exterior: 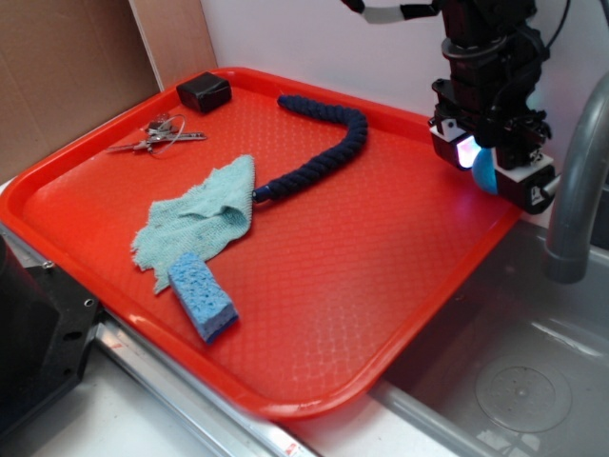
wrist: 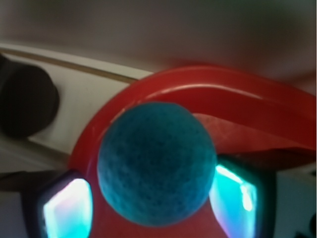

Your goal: Grab the blue ball.

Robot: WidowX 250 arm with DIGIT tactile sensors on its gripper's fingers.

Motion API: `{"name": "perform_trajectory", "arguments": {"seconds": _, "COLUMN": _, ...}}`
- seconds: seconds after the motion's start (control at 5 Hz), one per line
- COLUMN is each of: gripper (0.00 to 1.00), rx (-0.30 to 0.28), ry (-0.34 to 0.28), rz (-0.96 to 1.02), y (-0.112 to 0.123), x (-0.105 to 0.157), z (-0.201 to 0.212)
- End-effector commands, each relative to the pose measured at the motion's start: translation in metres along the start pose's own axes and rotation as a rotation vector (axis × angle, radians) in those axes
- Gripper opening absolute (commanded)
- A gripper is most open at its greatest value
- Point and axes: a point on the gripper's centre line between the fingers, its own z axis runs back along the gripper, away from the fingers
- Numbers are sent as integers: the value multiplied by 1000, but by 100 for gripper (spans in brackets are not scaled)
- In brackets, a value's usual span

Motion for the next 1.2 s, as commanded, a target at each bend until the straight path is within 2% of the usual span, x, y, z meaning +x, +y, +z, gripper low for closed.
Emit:
{"name": "perform_trajectory", "arguments": {"seconds": 0.0, "gripper": 0, "rx": 18, "ry": -61, "rz": 19, "y": -8, "x": 17, "z": 9}}
{"name": "perform_trajectory", "arguments": {"seconds": 0.2, "gripper": 0, "rx": 37, "ry": -88, "rz": -23, "y": -8, "x": 7, "z": 27}}
{"name": "perform_trajectory", "arguments": {"seconds": 0.4, "gripper": 0, "rx": 118, "ry": -159, "rz": 23, "y": -1, "x": -40, "z": 87}}
{"name": "perform_trajectory", "arguments": {"seconds": 0.6, "gripper": 0, "rx": 72, "ry": 3, "rz": 173, "y": 1, "x": -70, "z": 152}}
{"name": "perform_trajectory", "arguments": {"seconds": 0.8, "gripper": 0, "rx": 194, "ry": 90, "rz": 304, "y": -6, "x": -109, "z": 182}}
{"name": "perform_trajectory", "arguments": {"seconds": 1.0, "gripper": 0, "rx": 272, "ry": 115, "rz": 498, "y": 11, "x": -141, "z": 211}}
